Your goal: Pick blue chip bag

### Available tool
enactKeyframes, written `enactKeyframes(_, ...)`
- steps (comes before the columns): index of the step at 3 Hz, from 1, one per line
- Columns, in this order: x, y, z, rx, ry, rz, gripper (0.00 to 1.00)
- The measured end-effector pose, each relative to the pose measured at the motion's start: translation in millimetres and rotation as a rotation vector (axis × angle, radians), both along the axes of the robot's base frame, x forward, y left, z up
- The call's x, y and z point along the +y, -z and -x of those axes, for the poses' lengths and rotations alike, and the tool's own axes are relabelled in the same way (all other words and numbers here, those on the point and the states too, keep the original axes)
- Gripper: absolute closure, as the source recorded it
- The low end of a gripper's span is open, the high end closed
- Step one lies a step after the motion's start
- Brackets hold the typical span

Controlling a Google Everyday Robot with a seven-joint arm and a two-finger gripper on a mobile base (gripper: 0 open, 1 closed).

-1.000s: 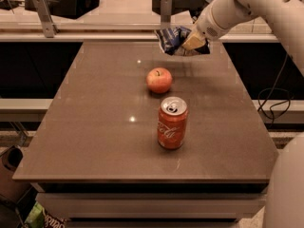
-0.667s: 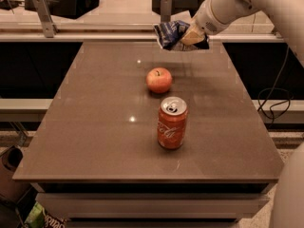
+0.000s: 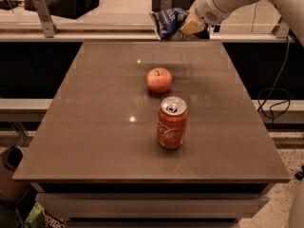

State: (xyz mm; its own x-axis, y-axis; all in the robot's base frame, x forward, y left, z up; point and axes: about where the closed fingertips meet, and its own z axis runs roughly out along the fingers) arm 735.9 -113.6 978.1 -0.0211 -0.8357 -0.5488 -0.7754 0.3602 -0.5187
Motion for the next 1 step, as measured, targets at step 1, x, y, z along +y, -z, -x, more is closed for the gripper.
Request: enactKeyframes(1, -1.3, -17.8, 2.9, -0.054, 0.009, 0.004, 1.00)
